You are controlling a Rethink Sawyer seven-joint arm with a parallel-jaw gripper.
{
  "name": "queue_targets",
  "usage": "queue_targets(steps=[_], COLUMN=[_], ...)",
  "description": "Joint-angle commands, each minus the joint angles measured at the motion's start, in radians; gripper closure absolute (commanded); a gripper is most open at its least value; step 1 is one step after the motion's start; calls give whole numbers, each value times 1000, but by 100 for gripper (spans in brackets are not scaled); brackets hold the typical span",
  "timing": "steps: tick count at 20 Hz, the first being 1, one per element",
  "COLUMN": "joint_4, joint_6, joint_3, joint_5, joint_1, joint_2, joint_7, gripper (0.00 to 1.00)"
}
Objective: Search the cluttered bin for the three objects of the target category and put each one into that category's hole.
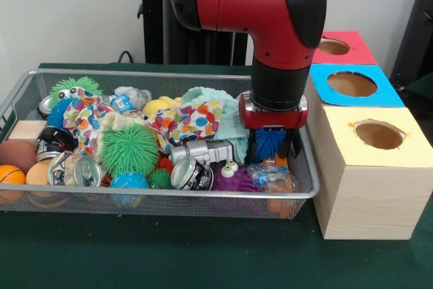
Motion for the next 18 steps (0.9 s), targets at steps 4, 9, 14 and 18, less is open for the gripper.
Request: queue_targets(steps=[4, 9, 14, 18], joint_4=[-8, 2, -82, -107], joint_6=[-94, -65, -190, -221], joint_3=[88, 85, 101, 101], joint_5=[5, 14, 9, 4], joint_1=[-28, -14, -13, -13], joint_2=[24, 6, 152, 187], joint_7=[140, 147, 158, 158], gripper=[0, 0, 0, 0])
